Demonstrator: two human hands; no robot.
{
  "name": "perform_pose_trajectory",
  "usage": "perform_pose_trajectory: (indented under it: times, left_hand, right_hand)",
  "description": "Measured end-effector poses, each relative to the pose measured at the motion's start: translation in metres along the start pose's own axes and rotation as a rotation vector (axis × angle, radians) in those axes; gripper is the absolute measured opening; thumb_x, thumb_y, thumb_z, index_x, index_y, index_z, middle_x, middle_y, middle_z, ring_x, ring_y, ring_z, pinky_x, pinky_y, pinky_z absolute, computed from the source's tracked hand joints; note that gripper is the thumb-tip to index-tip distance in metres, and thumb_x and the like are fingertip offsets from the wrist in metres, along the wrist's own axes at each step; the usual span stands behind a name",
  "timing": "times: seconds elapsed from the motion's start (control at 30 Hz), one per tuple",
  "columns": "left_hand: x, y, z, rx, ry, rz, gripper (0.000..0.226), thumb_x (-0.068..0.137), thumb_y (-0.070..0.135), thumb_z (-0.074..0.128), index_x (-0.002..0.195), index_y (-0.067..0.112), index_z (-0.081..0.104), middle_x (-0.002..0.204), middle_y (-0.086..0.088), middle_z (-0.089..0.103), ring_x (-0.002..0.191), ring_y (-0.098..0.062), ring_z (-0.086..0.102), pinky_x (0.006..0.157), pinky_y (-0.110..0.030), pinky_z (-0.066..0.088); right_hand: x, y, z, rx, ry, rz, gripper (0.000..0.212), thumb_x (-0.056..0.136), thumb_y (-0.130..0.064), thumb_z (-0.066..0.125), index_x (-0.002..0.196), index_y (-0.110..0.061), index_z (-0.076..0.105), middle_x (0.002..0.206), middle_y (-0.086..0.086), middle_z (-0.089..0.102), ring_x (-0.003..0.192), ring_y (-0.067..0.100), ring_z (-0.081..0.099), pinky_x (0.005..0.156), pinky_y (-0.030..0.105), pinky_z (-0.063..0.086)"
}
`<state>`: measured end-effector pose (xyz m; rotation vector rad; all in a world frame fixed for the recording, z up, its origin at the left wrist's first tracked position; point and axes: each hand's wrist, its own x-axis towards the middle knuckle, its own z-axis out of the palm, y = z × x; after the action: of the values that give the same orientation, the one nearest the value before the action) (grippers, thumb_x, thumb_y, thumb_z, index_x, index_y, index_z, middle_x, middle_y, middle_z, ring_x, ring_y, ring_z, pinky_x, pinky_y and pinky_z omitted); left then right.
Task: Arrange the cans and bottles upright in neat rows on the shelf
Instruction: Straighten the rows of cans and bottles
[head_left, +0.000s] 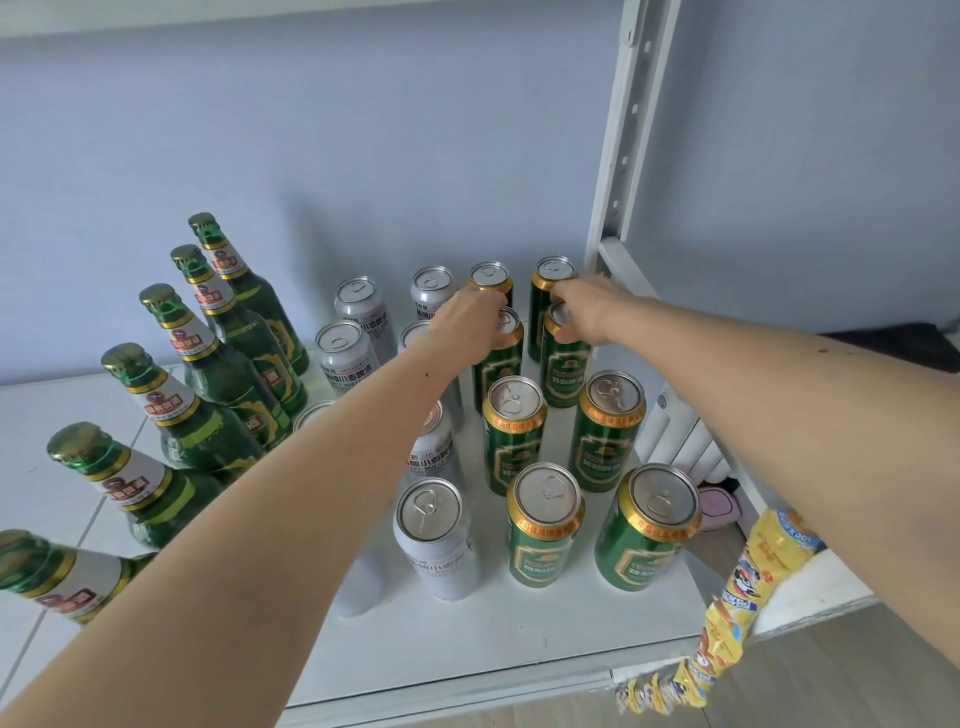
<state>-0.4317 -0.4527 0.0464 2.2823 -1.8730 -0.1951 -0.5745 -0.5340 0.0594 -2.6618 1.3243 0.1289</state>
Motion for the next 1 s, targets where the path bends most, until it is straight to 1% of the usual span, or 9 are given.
perform_pose_trajectory:
  times: [0.1, 0.2, 0.4, 0.53, 0.63, 0.67, 0.83, 0.93, 1.0]
  left_hand:
    - [-0.003, -0.001, -0.002, -0.026, -0.022, 0.005, 0.032, 0.089, 0.028, 0.068, 0.109, 0.005, 0.058, 0.089, -0.009, 0.058, 0.088, -0.029, 0.06, 0.072, -0.037, 0.049]
    - [-0.005, 0.0, -0.003, -0.037, -0.023, 0.023, 0.035, 0.089, 0.024, 0.068, 0.116, 0.005, 0.058, 0.098, -0.011, 0.063, 0.09, -0.029, 0.061, 0.079, -0.04, 0.053]
    - [-0.009, 0.001, -0.005, -0.037, -0.074, 0.085, 0.037, 0.09, 0.019, 0.067, 0.123, 0.006, 0.057, 0.112, -0.013, 0.064, 0.1, -0.029, 0.06, 0.085, -0.039, 0.051]
    - [-0.011, 0.001, -0.006, -0.028, -0.106, 0.111, 0.041, 0.09, 0.015, 0.066, 0.129, 0.007, 0.055, 0.119, -0.01, 0.062, 0.106, -0.028, 0.059, 0.081, -0.031, 0.045]
    - [-0.011, 0.002, -0.005, 0.0, -0.125, 0.122, 0.029, 0.091, 0.013, 0.064, 0.118, 0.005, 0.057, 0.113, -0.011, 0.063, 0.094, -0.023, 0.057, 0.073, -0.028, 0.041]
    - [-0.011, 0.003, -0.005, -0.003, -0.125, 0.124, 0.027, 0.091, 0.013, 0.064, 0.116, 0.005, 0.056, 0.112, -0.011, 0.063, 0.091, -0.022, 0.055, 0.072, -0.028, 0.039]
    - [-0.012, 0.006, -0.004, -0.012, -0.136, 0.112, 0.035, 0.094, 0.016, 0.061, 0.127, 0.006, 0.052, 0.117, -0.01, 0.061, 0.092, -0.018, 0.051, 0.075, -0.028, 0.037]
    - [-0.013, 0.007, -0.003, -0.003, -0.147, 0.101, 0.028, 0.095, 0.015, 0.058, 0.121, 0.005, 0.053, 0.114, -0.012, 0.062, 0.088, -0.019, 0.051, 0.072, -0.028, 0.037]
    - [-0.015, 0.009, -0.004, 0.001, -0.154, 0.105, 0.029, 0.096, 0.016, 0.055, 0.122, 0.004, 0.052, 0.117, -0.012, 0.06, 0.094, -0.023, 0.054, 0.074, -0.028, 0.036]
  right_hand:
    - [-0.004, 0.0, -0.002, -0.007, -0.014, 0.007, 0.049, 0.088, -0.024, 0.069, 0.131, -0.008, 0.052, 0.126, 0.015, 0.057, 0.113, 0.032, 0.057, 0.091, 0.039, 0.048]
    - [-0.008, 0.0, -0.003, -0.015, -0.023, 0.013, 0.051, 0.086, -0.027, 0.071, 0.13, -0.009, 0.053, 0.126, 0.014, 0.058, 0.114, 0.032, 0.057, 0.091, 0.038, 0.048]
    - [-0.016, -0.003, -0.006, -0.023, -0.052, 0.03, 0.056, 0.084, -0.03, 0.073, 0.133, -0.009, 0.053, 0.127, 0.013, 0.057, 0.116, 0.032, 0.056, 0.094, 0.039, 0.049]
    - [-0.019, -0.004, -0.005, -0.017, -0.068, 0.033, 0.05, 0.085, -0.026, 0.072, 0.129, -0.008, 0.056, 0.124, 0.013, 0.06, 0.113, 0.031, 0.058, 0.089, 0.036, 0.049]
    - [-0.022, -0.004, -0.003, -0.026, -0.068, 0.025, 0.048, 0.086, -0.025, 0.07, 0.128, -0.008, 0.055, 0.122, 0.014, 0.06, 0.11, 0.031, 0.059, 0.087, 0.036, 0.049]
    - [-0.022, -0.003, -0.003, -0.024, -0.07, 0.023, 0.048, 0.087, -0.026, 0.07, 0.129, -0.008, 0.054, 0.122, 0.014, 0.06, 0.11, 0.031, 0.059, 0.088, 0.037, 0.049]
    - [-0.024, 0.0, -0.002, -0.027, -0.086, 0.003, 0.048, 0.088, -0.026, 0.069, 0.129, -0.008, 0.051, 0.123, 0.014, 0.058, 0.11, 0.03, 0.058, 0.088, 0.038, 0.048]
    - [-0.024, 0.001, -0.002, -0.037, -0.096, 0.007, 0.05, 0.087, -0.026, 0.07, 0.129, -0.008, 0.049, 0.122, 0.013, 0.058, 0.108, 0.03, 0.058, 0.085, 0.036, 0.047]
    - [-0.025, 0.001, -0.002, -0.044, -0.1, 0.01, 0.05, 0.087, -0.027, 0.07, 0.129, -0.008, 0.049, 0.122, 0.013, 0.057, 0.107, 0.03, 0.058, 0.084, 0.036, 0.047]
